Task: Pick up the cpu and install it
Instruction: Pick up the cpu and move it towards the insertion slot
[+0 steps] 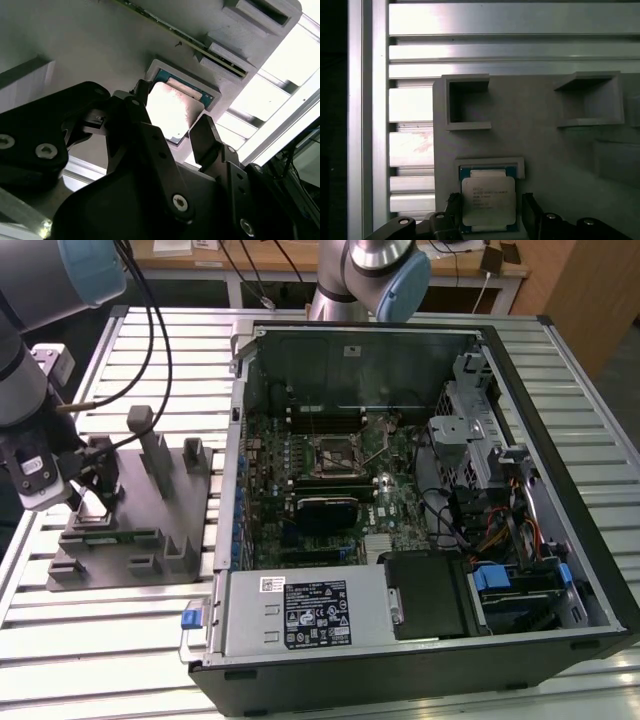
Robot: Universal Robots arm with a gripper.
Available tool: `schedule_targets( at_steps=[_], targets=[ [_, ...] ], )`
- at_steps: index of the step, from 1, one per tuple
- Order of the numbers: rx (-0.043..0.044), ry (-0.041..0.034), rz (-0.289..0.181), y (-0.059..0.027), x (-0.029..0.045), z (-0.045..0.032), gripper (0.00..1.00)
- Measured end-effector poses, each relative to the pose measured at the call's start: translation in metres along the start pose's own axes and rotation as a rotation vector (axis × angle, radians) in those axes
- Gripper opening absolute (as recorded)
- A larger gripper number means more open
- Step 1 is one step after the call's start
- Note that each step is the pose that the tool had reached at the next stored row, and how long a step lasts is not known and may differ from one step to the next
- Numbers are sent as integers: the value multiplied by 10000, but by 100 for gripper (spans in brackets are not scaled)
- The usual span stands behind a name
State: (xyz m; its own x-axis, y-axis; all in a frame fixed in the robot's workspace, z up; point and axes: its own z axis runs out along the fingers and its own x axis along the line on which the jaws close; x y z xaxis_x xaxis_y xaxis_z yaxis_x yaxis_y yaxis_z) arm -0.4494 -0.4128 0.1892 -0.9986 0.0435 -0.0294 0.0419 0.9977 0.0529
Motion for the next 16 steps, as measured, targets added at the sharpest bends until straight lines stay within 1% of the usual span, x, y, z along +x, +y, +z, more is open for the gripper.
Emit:
schedule_targets(
  at_steps=[7,16],
  targets=[
    [-2,-3,-1,24,1,16,60],
    [0,0,-1,25,3,45,60]
  ],
)
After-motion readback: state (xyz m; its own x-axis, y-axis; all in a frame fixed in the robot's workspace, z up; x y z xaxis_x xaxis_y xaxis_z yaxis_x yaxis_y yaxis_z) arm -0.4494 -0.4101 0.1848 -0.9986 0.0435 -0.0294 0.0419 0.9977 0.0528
